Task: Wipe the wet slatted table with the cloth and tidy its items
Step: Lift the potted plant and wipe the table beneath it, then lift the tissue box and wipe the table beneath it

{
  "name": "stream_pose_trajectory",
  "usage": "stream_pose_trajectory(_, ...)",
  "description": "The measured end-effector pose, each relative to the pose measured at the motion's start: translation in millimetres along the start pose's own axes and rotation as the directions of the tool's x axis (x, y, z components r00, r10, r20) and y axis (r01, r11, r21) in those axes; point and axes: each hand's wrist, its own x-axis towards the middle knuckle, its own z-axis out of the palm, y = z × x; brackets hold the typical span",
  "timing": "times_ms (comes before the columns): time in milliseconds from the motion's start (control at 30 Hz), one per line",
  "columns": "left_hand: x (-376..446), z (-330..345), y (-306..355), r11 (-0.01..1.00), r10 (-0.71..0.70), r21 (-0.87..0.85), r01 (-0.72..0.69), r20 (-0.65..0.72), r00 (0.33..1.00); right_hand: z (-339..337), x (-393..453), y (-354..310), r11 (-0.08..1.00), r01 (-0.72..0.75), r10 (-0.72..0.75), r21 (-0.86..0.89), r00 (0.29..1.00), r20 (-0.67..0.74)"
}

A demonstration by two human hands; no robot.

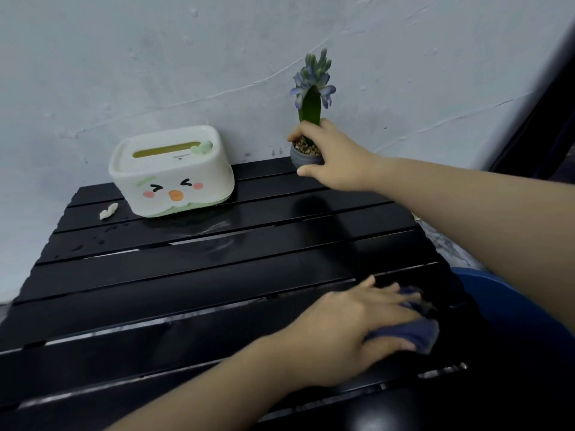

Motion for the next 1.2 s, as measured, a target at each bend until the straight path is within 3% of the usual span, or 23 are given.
stream_pose_trajectory(167, -33.3, -29.3, 1.9, 0.916, -0.219, -0.369, 0.153, -0.143, 0.965, 35.0, 7.8, -0.8, 0.999, -0.031, 0.032, 0.028, 0.999, -0.021)
stream_pose_trajectory(300, -66.2, -71.9, -23.0, 0.88, -0.366, -0.421, 0.221, -0.304, 0.88, 57.0, 11.8, 0.3, 0.999, -0.046, 0.047, 0.03, 0.998, -0.043)
stream_pose_trajectory(533, -115.1, -132.5, -55.3, 0.894, -0.447, -0.319, 0.314, -0.607, 0.657, 58.6, 1.6, -9.9, 0.995, -0.097, 0.1, 0.036, 0.99, -0.095)
stream_pose_trajectory(733, -153.2, -165.4, -70.2, 0.863, -0.469, -0.3, 0.407, -0.776, 0.422, 81.5, -35.9, -55.4, 0.981, -0.151, 0.187, 0.122, 0.896, -0.402)
stream_pose_trajectory(833, -168.2, -178.5, -72.2, 0.848, -0.481, -0.346, 0.403, -0.821, 0.307, 101.0, -44.1, -87.1, 0.993, -0.086, 0.117, 0.086, 0.865, -0.489)
stream_pose_trajectory(967, -187.3, -191.5, -82.2, 0.824, -0.467, -0.33, 0.461, -0.856, 0.222, 112.6, -21.1, -118.0, 0.995, 0.035, 0.012, 0.098, 0.897, -0.442)
stream_pose_trajectory(1067, -199.5, -204.7, -98.9, 0.795, -0.454, -0.302, 0.526, -0.871, 0.186, 111.4, 14.0, -125.4, 0.971, 0.033, 0.054, 0.238, 0.934, -0.352)
stream_pose_trajectory(1200, -214.2, -222.3, -137.2, 0.688, -0.455, -0.289, 0.666, -0.887, 0.085, 113.4, 52.0, -110.7, 0.928, -0.009, 0.108, 0.373, 0.963, -0.246)
